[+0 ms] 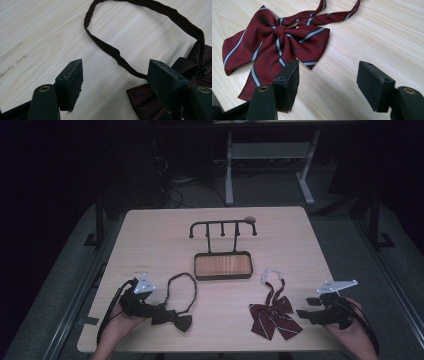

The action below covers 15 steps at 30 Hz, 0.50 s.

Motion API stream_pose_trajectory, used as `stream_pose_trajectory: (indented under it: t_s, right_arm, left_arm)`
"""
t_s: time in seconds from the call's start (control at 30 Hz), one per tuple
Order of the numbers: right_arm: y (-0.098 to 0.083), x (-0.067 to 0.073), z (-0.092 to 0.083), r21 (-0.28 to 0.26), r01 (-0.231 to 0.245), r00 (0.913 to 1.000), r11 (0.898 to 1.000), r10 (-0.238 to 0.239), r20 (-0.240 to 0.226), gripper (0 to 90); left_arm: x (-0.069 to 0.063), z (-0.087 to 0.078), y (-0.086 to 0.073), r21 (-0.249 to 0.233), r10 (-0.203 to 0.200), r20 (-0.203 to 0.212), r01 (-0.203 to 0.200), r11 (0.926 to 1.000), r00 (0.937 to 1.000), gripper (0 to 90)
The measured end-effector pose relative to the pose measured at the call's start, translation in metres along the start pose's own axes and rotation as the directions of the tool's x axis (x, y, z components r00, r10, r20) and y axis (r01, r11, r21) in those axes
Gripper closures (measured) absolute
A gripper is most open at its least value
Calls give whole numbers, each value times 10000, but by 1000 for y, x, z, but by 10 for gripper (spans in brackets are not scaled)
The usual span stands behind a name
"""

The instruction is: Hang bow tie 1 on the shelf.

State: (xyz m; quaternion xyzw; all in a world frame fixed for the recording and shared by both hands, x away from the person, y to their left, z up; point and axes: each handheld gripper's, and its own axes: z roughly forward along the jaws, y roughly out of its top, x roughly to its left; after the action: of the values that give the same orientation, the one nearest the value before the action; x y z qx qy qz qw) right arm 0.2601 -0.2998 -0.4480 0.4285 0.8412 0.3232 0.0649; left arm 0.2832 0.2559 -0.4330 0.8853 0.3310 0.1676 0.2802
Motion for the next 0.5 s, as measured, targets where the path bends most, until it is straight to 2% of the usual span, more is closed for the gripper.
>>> stream_pose_trajectory:
  t_s: [0.17,0.27,0.33,0.47,0.5]
  right_arm:
    - [1,-2,1,16,-119,9998,9999,120,-130,353]
    - [4,-2,2,-80,-48,9999,10000,47,-140,363]
    - [6,0,2,41,-24,9999,10000,25,-156,374]
    - [14,3,2,49,120,9998,9999,-119,-174,404]
    - [16,4,2,114,157,9996,9998,-154,-235,409]
  left_arm:
    - [0,0,-2,71,-71,-56,71,9999,10000,295]
    - [0,-1,-3,32,-124,-59,124,9999,9999,294]
    - [1,0,-3,43,-21,-75,21,10000,10000,294]
    - [0,-1,-3,-33,-101,-53,101,9999,9999,292]
    - [1,-1,-3,-42,-1,-64,1,10000,10000,291]
